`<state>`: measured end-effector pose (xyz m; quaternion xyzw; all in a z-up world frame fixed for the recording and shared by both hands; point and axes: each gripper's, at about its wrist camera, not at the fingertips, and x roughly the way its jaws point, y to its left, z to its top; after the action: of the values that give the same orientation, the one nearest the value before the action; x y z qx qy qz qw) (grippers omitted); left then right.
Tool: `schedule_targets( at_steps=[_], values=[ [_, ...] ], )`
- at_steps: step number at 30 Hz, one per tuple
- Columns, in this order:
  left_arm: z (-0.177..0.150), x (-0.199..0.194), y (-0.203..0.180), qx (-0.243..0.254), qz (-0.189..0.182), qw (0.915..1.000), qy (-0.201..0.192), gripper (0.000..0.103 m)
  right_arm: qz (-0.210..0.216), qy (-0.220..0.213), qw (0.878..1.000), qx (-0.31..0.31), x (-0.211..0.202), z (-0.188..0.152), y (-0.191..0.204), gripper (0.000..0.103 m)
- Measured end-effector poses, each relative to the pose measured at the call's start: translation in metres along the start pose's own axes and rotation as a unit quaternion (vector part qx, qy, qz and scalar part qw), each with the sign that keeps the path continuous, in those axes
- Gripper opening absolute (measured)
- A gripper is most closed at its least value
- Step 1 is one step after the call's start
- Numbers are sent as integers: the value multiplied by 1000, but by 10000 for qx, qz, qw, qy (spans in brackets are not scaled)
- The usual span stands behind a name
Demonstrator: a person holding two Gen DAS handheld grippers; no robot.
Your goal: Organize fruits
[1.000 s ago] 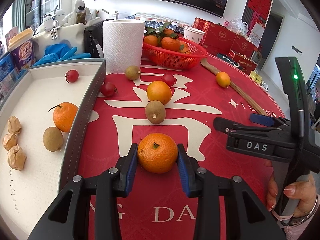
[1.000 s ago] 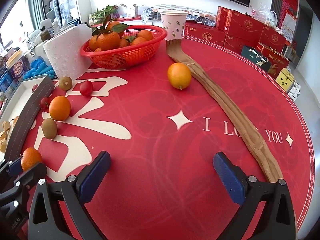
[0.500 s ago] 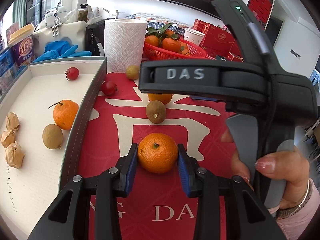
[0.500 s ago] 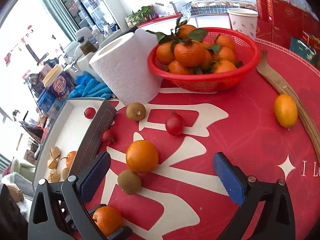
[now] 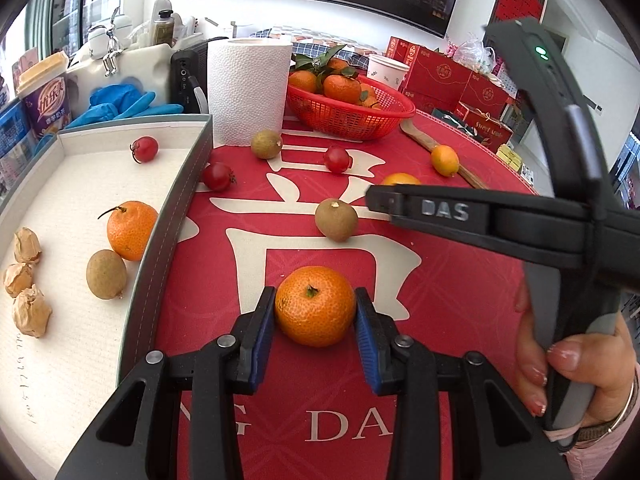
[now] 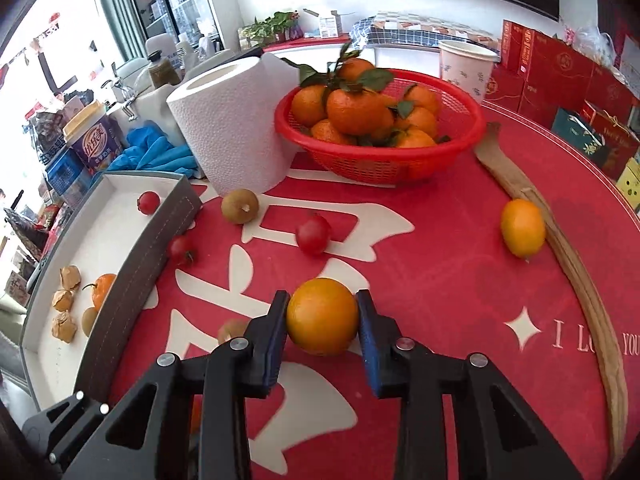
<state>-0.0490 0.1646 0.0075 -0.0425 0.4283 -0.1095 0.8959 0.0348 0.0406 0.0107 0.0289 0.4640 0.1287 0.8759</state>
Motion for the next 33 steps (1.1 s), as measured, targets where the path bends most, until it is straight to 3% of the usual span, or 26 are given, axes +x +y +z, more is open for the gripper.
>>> schedule_targets(
  at_steps=[9, 33],
  values=[
    [0, 1, -1, 31, 33, 10000, 6, 41, -5, -148, 9980, 616, -29, -30, -44, 35],
    [0, 1, 1, -13, -23, 10000, -3, 41, -107, -191, 9985, 507, -28, -28, -39, 35]
  ],
)
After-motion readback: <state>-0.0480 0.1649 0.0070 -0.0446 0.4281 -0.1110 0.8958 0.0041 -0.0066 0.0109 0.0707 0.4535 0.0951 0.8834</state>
